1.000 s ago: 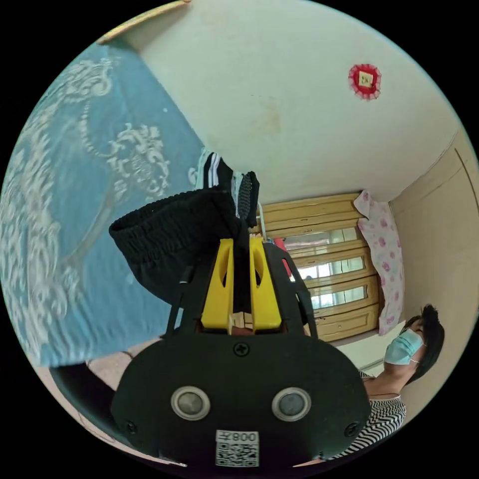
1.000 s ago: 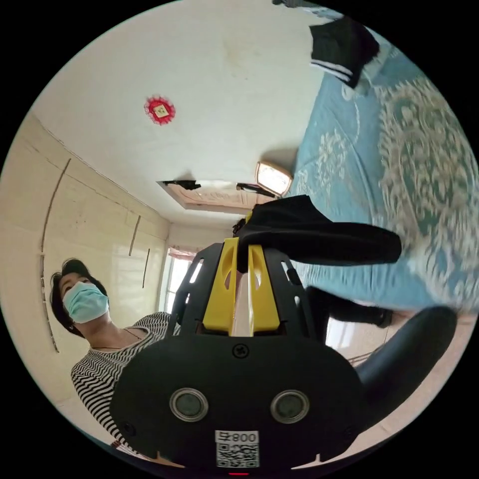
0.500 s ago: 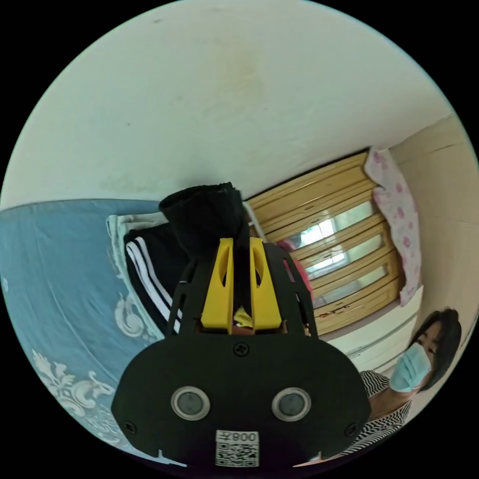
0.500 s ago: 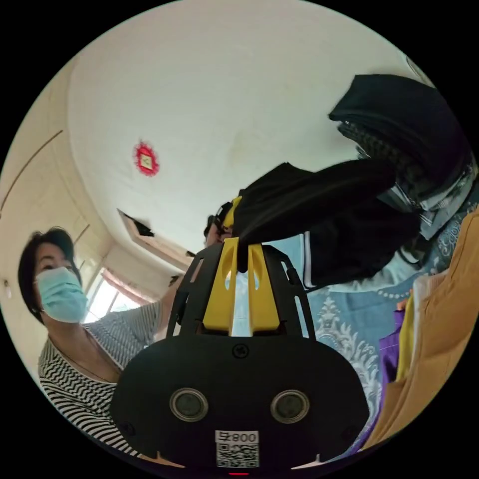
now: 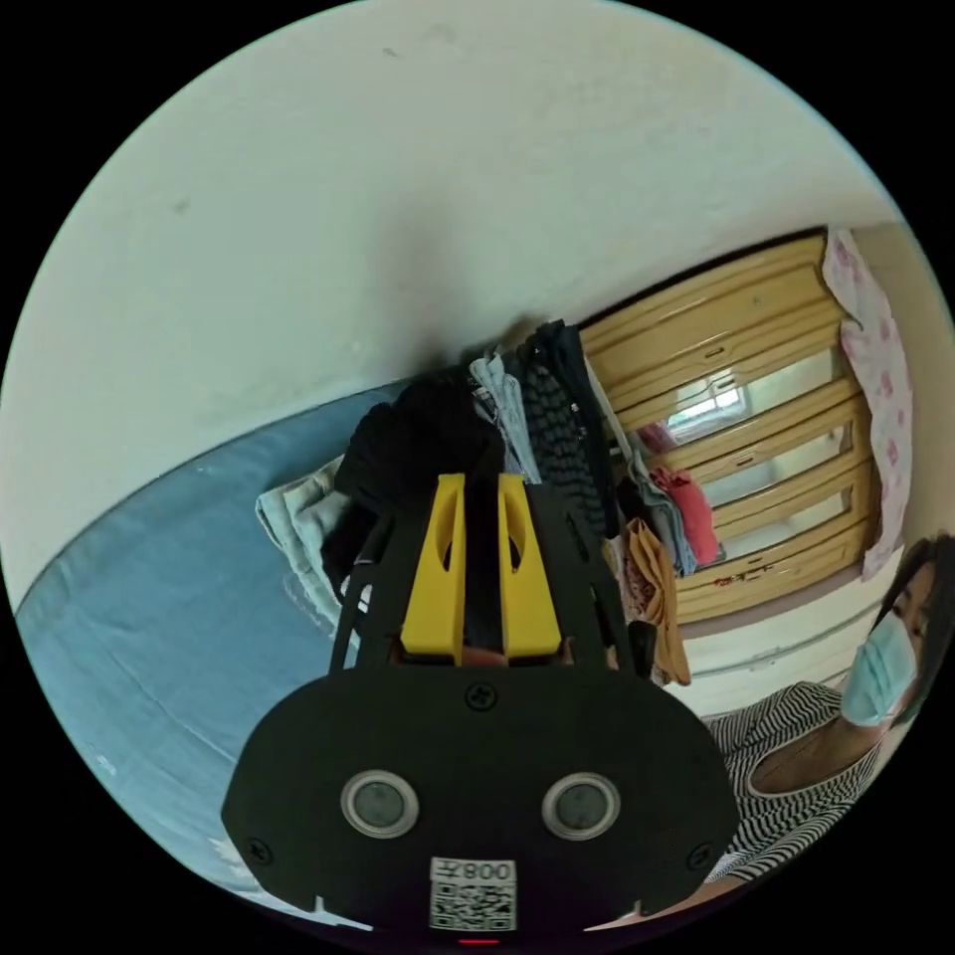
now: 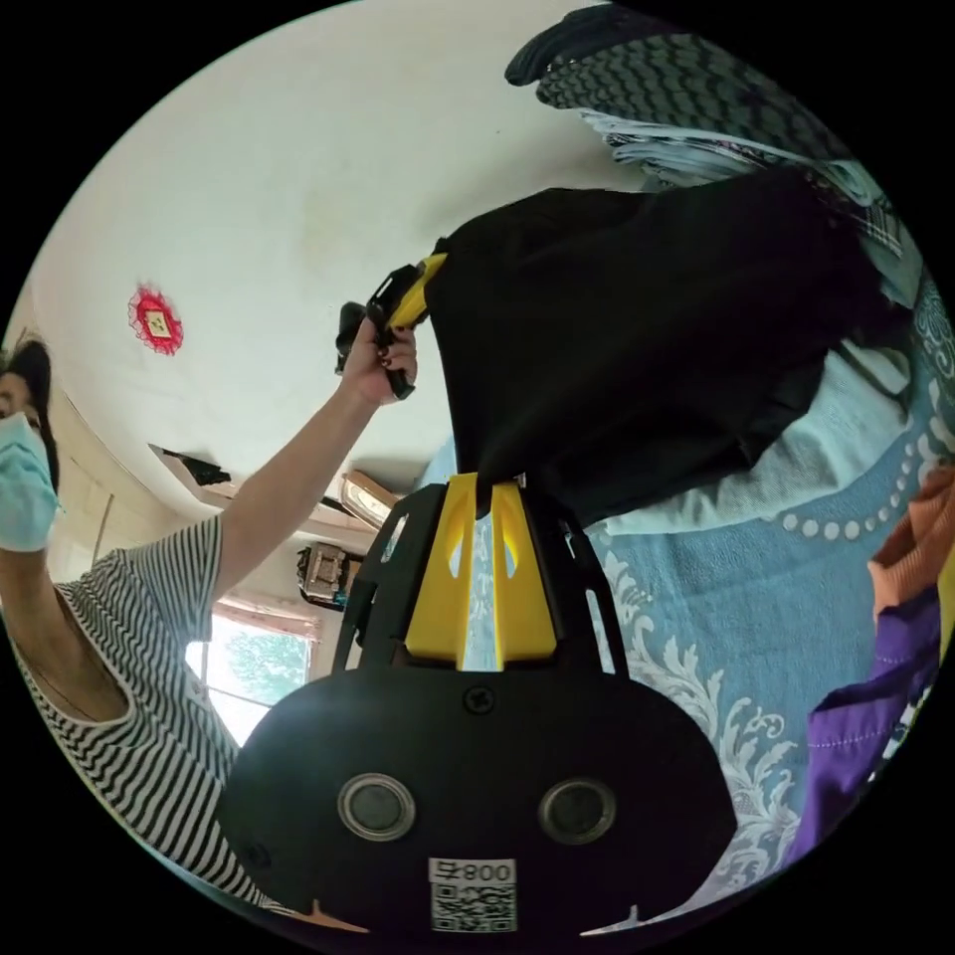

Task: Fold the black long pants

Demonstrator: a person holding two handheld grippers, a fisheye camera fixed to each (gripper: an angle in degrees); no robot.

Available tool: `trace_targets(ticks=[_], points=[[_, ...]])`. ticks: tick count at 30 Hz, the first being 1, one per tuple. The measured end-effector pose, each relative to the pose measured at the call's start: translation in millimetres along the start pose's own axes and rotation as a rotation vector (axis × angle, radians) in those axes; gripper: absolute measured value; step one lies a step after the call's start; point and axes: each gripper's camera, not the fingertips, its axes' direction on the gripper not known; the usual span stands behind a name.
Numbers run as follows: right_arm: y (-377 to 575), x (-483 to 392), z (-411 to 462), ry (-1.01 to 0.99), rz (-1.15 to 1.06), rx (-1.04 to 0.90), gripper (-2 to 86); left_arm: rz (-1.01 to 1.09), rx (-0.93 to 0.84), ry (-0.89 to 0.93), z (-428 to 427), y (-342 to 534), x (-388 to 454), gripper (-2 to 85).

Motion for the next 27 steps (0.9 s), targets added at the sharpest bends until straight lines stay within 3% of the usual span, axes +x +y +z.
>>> trace_targets(ticks=[4, 10, 15, 20, 24, 27], points=[[-6.1, 11.9, 12.7, -0.022, 0.077, -0.043, 1.8, -0.131, -0.035, -0.078, 16.5, -19.6, -18.2, 7.2], [-5.5, 5.5, -12.4, -0.025, 0.096, -0.045, 0.7, -0.127, 0.082, -0.204, -0.9, -32.2, 19.6, 6.9], [-36.7, -46.8, -52.6, 0.234, -0.058, 0.047, 0.0, 0.022, 0.133, -0.288, 16.3, -44.8, 89.4, 2.8], [-108.3, -70.4, -31.3, 0.654, -0.264, 0.041, 0.0, 0.140, -0.033, -0.644, 93.2, -95.2, 117.5, 0.4], [-147.1, -49.2, 5.8, 0.826, -0.276, -0.095, 0.1, 0.048, -0.068, -0.657, 122.0, -111.3, 104.7, 0.1], [-143.2, -57.9, 18.3, 0.894, -0.371, -0.071, 0.1, 0.071, -0.066, -0.678, 128.7, -119.8, 119.7, 0.1]])
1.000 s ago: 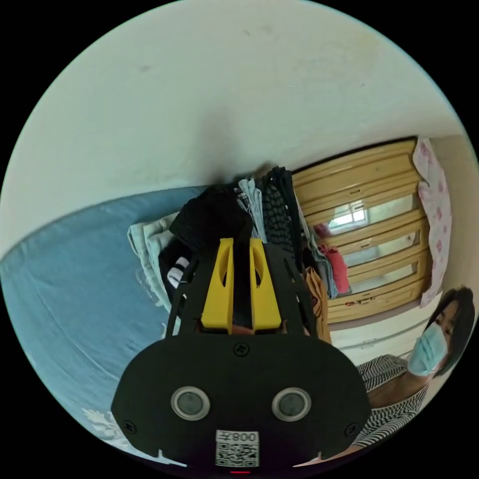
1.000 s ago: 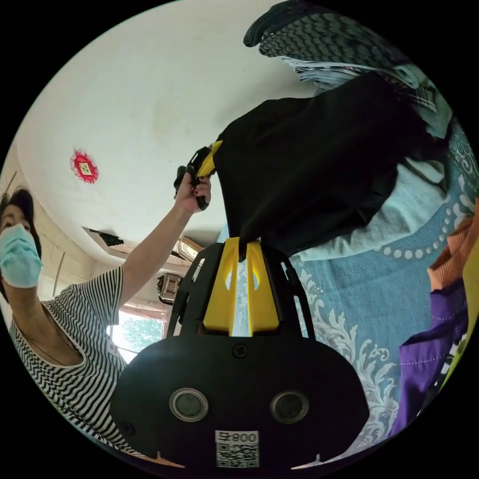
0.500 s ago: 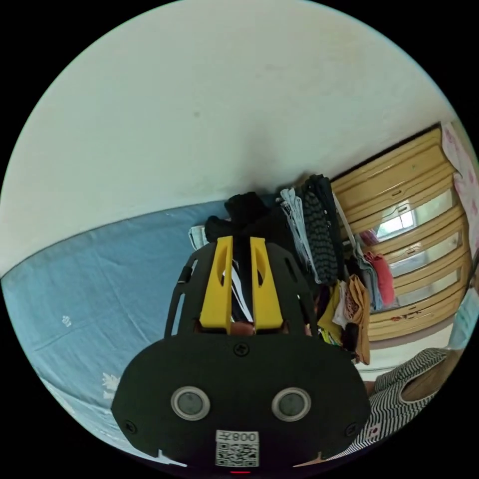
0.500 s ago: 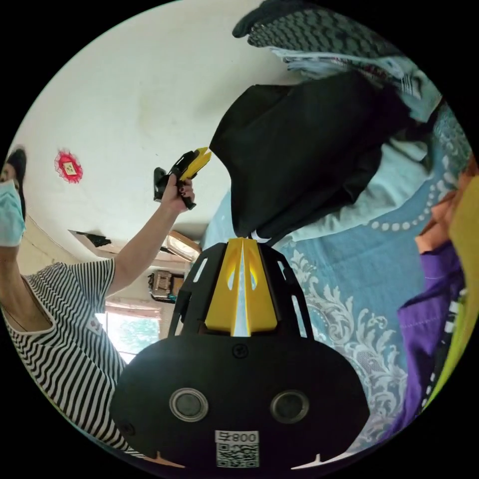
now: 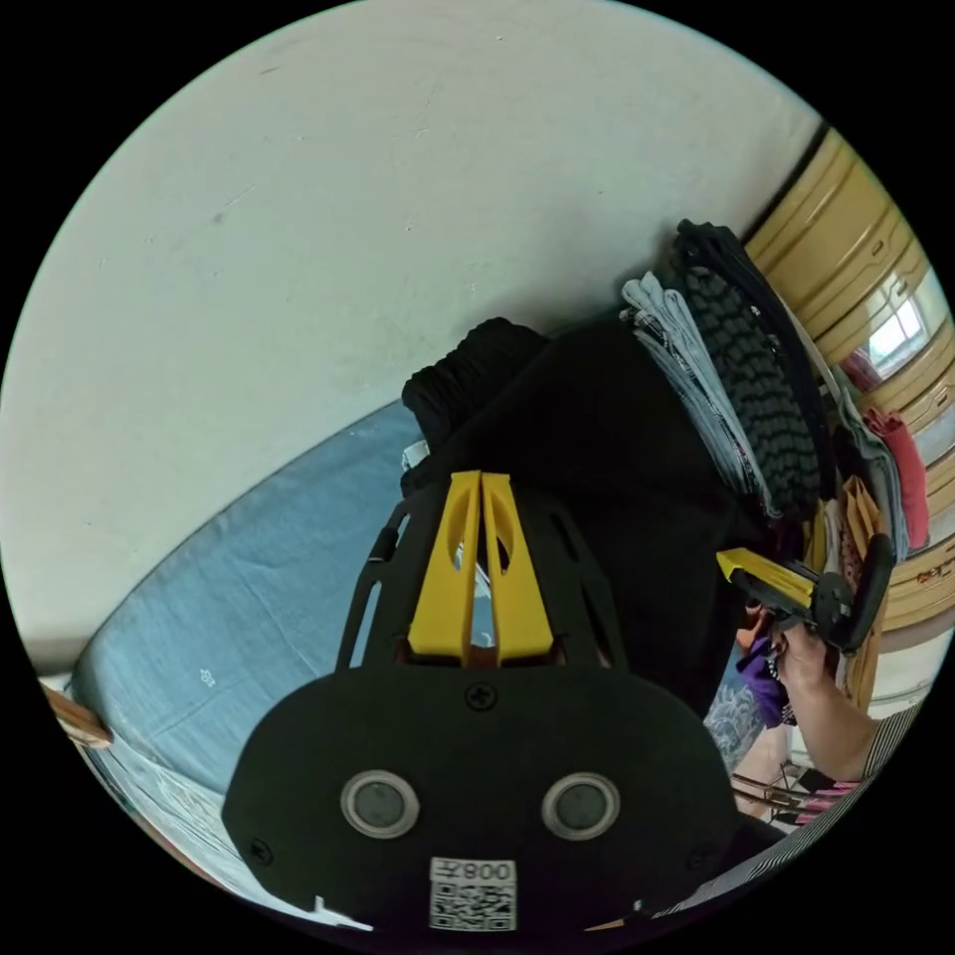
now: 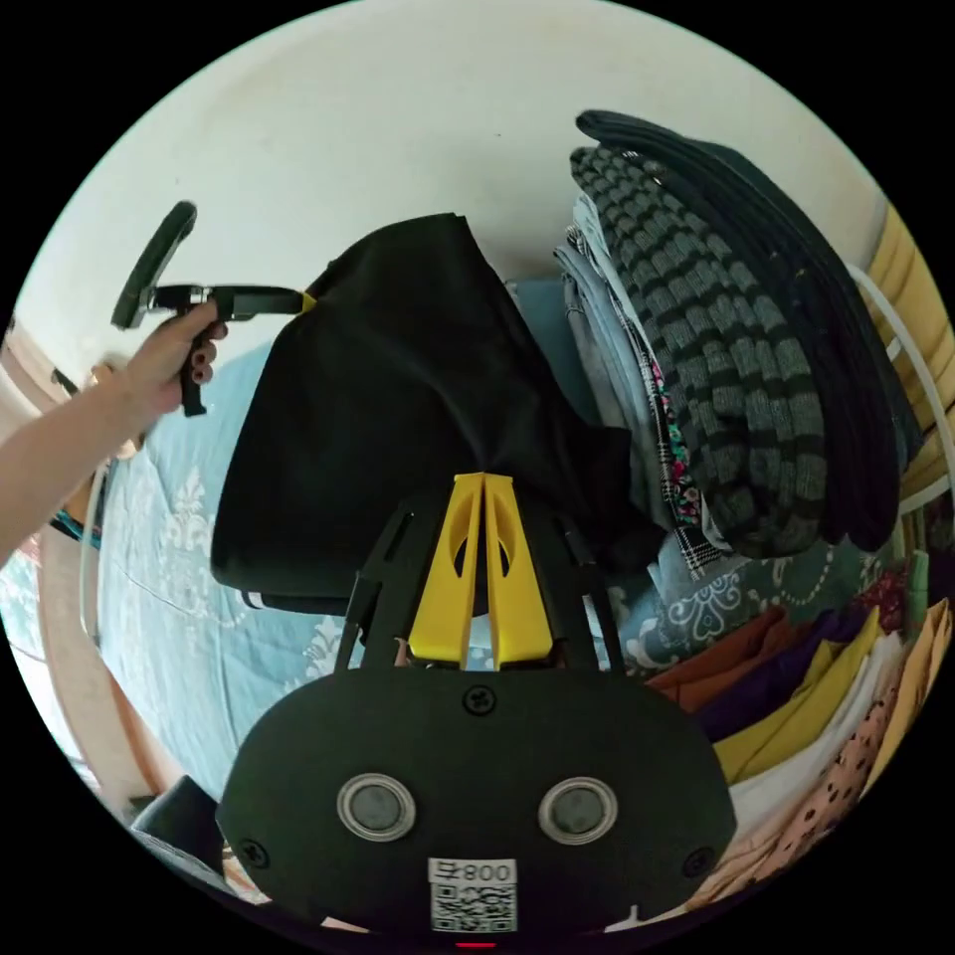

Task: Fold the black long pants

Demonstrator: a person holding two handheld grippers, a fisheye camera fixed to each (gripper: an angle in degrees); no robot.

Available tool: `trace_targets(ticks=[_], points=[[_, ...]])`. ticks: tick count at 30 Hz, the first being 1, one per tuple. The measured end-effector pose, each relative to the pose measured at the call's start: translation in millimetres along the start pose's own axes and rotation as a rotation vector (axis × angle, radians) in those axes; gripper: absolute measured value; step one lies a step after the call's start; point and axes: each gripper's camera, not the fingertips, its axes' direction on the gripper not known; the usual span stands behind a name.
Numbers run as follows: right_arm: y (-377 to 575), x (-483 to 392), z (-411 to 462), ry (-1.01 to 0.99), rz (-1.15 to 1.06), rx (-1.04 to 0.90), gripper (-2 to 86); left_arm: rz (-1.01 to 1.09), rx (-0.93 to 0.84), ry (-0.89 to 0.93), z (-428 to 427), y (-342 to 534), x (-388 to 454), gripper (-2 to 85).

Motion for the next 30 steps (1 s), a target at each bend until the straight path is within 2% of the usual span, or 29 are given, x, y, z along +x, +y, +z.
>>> trace_targets(ticks=[4, 7, 9, 12, 15, 19, 21, 22, 25, 26, 30], points=[[-8.1, -7.7, -15.4, 0.029, -0.012, -0.017, 0.0, 0.137, 0.079, -0.003, -29.8, -10.6, 43.4, 0.1], [-12.8, -3.8, -39.1, 0.052, 0.008, 0.074, 0.1, 0.236, 0.055, -0.053, -22.4, -19.7, 73.6, 0.1], [-21.1, 0.5, -34.5, 0.078, 0.009, 0.055, 0.1, 0.252, -0.011, -0.090, 1.0, -24.4, 81.2, 0.1], [-29.8, 1.3, -10.6, 0.073, -0.011, -0.009, 0.1, 0.241, 0.065, -0.106, 6.5, -23.1, 86.6, 0.1], [-34.5, -1.4, -12.0, 0.113, -0.018, 0.008, 0.2, 0.221, 0.037, -0.121, -0.5, -26.2, 93.7, 0.2], [-40.2, 4.2, -28.4, 0.089, 0.011, -0.008, 0.2, 0.288, 0.102, 0.060, -26.9, -8.3, 114.2, 0.2], [-39.4, 16.5, -28.6, 0.025, 0.061, -0.002, 0.3, 0.336, 0.040, 0.034, -15.5, 2.3, 125.6, 0.2], [-40.1, 19.9, -28.3, 0.010, 0.071, -0.003, 0.3, 0.354, -0.065, 0.016, 2.9, 7.9, 129.1, 0.2], [-54.6, 35.5, -43.6, -0.077, 0.100, -0.034, 0.4, 0.289, -0.057, 0.135, 1.6, 16.1, 118.9, 0.1], [-59.3, 39.5, -60.1, -0.107, 0.099, 0.008, 0.6, 0.269, -0.015, 0.210, -8.0, 19.4, 113.9, 0.1], [-86.9, 53.0, -123.2, -0.104, 0.104, 0.208, 2.2, 0.231, 0.069, 0.320, -32.3, 37.1, 103.9, 0.1]])
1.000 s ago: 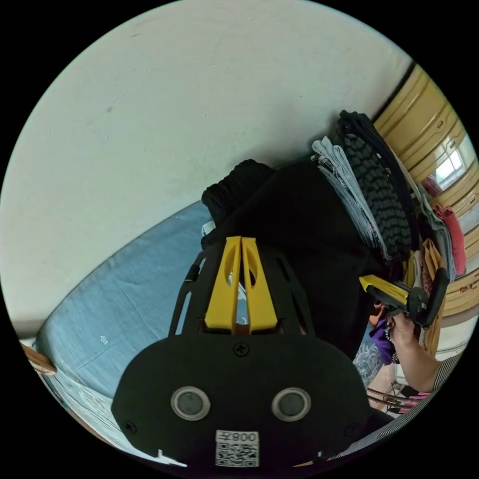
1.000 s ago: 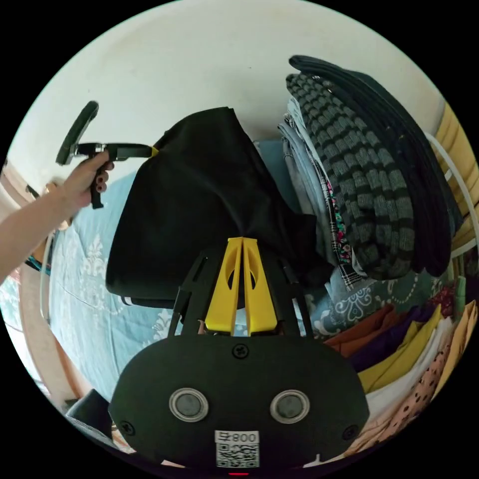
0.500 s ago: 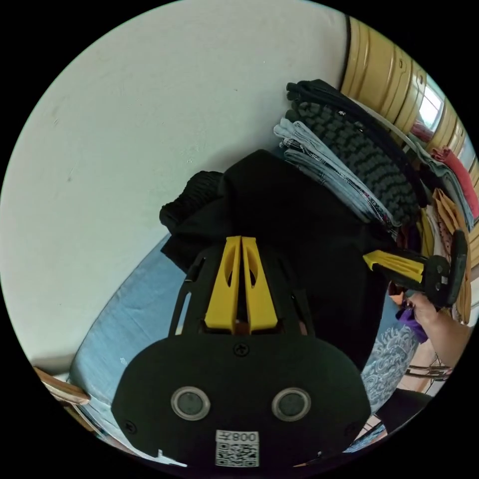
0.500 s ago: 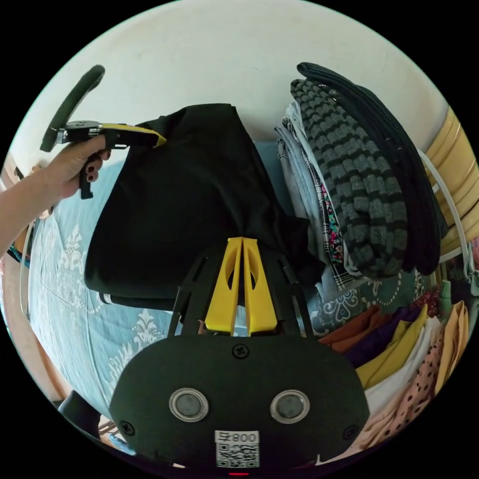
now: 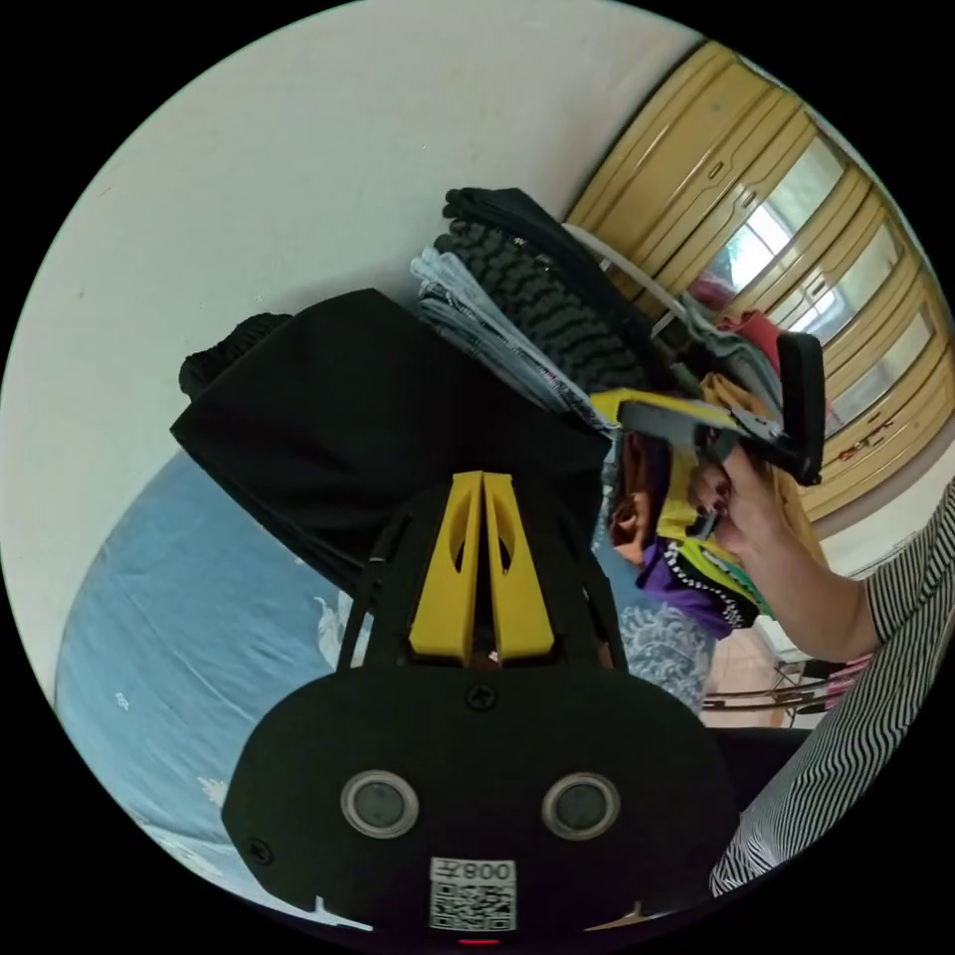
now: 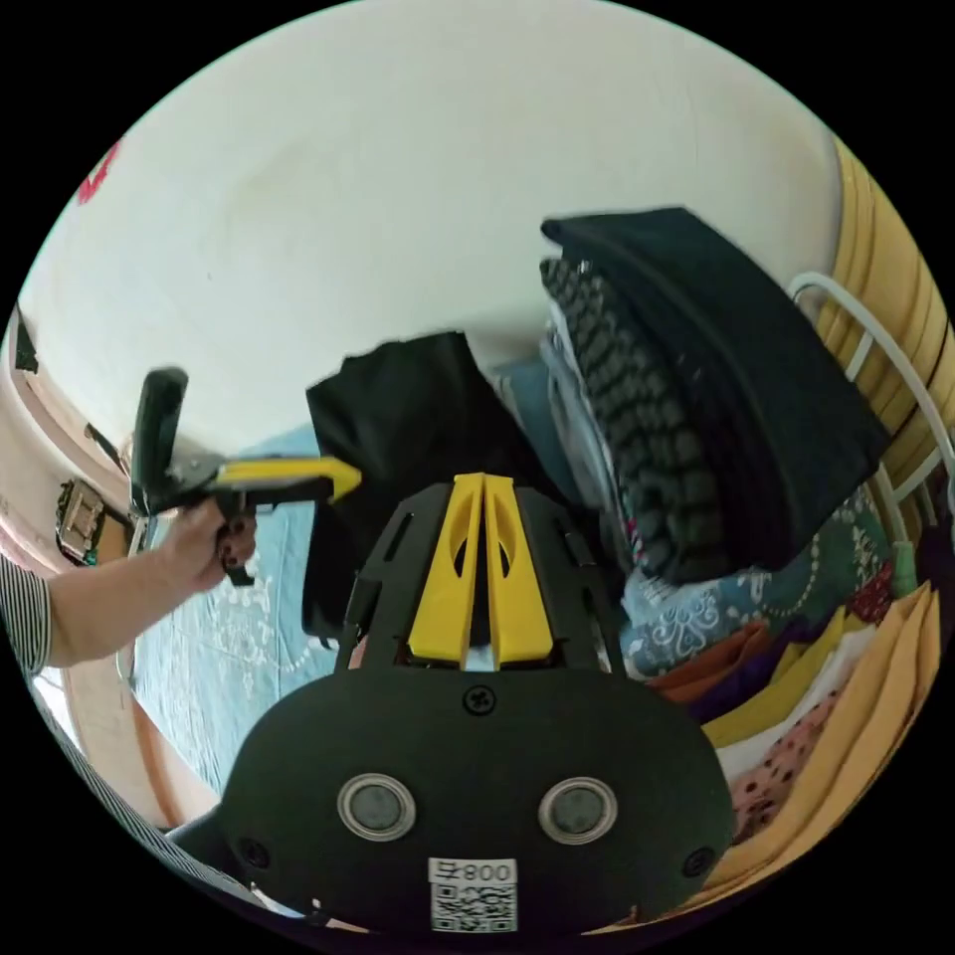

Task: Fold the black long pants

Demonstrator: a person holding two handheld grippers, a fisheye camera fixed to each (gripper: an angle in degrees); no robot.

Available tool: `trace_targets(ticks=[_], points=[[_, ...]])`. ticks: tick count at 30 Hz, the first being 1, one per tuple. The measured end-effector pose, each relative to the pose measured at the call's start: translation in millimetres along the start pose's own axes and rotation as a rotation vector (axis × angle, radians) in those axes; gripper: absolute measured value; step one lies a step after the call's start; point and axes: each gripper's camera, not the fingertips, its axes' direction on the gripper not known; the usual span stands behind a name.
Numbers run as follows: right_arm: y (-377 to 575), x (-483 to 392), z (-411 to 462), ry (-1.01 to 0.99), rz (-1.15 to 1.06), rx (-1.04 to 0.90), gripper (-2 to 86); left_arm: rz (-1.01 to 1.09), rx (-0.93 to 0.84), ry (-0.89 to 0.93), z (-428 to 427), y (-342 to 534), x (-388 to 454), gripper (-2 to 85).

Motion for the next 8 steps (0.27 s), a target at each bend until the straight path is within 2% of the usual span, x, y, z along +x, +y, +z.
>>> trace_targets(ticks=[3, 8], points=[[-47.5, 7.6, -22.9, 0.045, -0.019, 0.113, 5.9, -0.007, 0.032, 0.112, -12.6, 17.5, 3.6, 0.0], [-130.7, 17.8, -36.4, 0.174, -0.088, 0.167, 8.0, -0.054, 0.023, 0.202, -19.0, 55.2, 19.6, 0.0]])
